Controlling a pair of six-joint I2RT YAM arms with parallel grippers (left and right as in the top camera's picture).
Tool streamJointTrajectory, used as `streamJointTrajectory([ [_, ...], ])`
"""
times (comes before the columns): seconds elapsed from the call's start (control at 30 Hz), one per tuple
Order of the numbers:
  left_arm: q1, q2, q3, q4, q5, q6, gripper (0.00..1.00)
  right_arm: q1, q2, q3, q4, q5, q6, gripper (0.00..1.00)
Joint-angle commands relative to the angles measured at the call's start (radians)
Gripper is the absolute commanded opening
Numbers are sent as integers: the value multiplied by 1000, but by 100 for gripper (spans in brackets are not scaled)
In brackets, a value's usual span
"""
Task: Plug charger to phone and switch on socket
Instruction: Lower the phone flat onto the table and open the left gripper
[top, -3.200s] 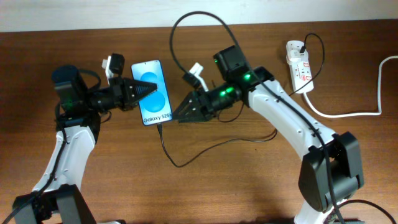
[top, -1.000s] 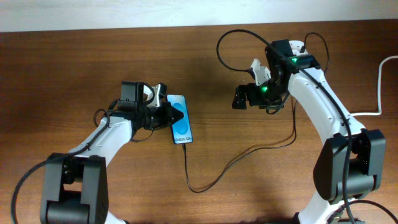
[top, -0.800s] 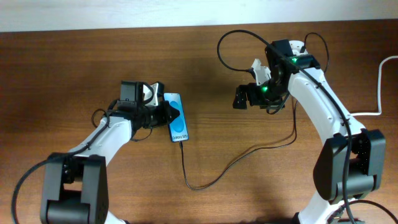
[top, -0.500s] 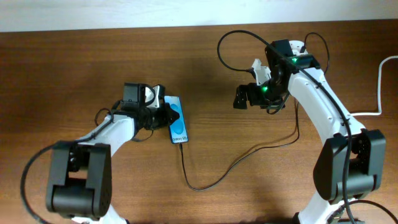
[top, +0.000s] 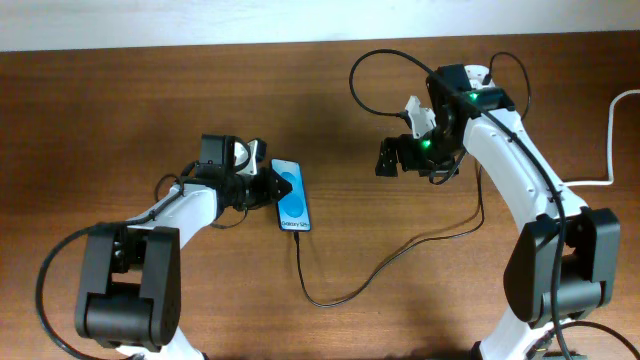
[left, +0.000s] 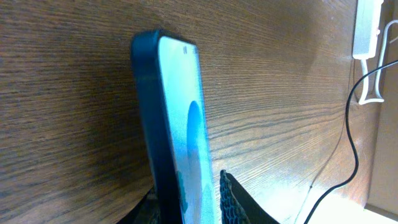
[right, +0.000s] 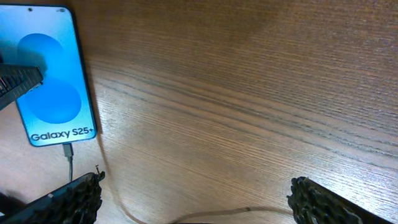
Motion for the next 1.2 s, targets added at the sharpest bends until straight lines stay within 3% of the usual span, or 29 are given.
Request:
streamJointTrajectory([
  [0.0, -1, 12, 9, -3, 0, 16, 29, -6, -8, 12, -6, 9, 0, 98],
  [1.17, 8, 10, 9, -109, -138, -11, 39, -6, -8, 12, -17, 10, 0, 98],
])
